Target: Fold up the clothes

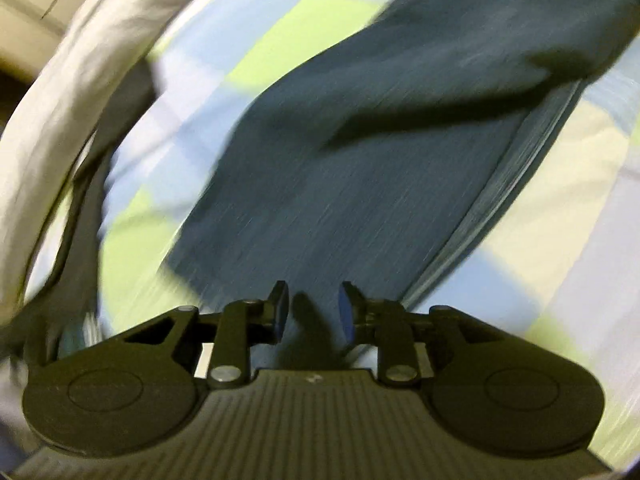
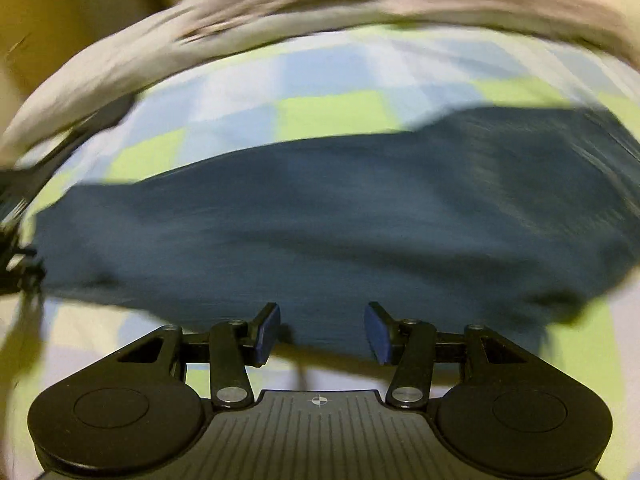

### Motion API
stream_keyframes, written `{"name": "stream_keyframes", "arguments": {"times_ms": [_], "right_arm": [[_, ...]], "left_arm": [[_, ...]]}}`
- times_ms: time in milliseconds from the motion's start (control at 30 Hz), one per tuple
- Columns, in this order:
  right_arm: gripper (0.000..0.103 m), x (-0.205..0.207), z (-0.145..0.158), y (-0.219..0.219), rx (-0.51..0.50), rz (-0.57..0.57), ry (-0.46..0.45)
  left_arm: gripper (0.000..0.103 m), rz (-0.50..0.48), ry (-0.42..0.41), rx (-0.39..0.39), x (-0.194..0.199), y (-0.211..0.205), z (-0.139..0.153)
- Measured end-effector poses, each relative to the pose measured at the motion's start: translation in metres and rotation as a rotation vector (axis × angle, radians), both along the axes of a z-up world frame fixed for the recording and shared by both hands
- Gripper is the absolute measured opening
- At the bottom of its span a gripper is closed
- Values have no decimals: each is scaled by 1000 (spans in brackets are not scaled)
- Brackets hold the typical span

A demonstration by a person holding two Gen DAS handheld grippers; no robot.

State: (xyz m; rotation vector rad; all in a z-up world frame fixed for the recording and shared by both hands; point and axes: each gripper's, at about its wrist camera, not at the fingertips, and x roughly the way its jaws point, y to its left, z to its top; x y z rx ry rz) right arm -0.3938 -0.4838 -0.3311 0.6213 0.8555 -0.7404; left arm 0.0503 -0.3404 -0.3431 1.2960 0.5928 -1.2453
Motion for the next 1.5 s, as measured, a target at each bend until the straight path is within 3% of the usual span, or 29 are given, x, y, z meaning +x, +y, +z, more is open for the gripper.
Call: {"name": "stream_keyframes", "arguments": {"times_ms": [33,133,267,367,433,467,633,800,1000,1200,1400,1433,1467,1500], "right_arm": [[50,17,1,9,3,47,-2],[50,67,0,30,-6,159,14],[50,111,-4,43,-20,205,39],[50,123,-5,46,-27,191,63],[50,124,-5,48,-28,173,86],[50,123,-5,48,-27,163,100],[50,120,-6,46,-20,127,160],[50,135,-21,50,-4,193,221],[50,170,-15,63,-36,297,197],[50,221,-20,77,-59,435,160],[51,261,-55,46,-32,506,216],[53,262,-59,37,-23,489,222],[62,264,-63,29,-15,472,230],[62,266,-61,27,-26,457,245]], "left_arm": [[23,1,15,-22,5,9,6],[25,-132,29,-67,-2,27,9],[25,-371,-68,3,-22,39,-22],[26,-494,-120,11,-25,41,-35],[5,-462,-99,5,-13,41,-29],[1,-444,-87,2,-6,41,-25],[1,-350,-28,-13,26,42,-9],[2,-366,-13,20,19,46,-19],[8,-249,19,12,29,66,-8],[19,-170,61,-61,32,78,14],[19,-137,94,-69,30,80,10],[19,-137,93,-63,30,82,8],[19,-135,93,-61,30,85,7],[19,-128,94,-61,31,89,6]]}}
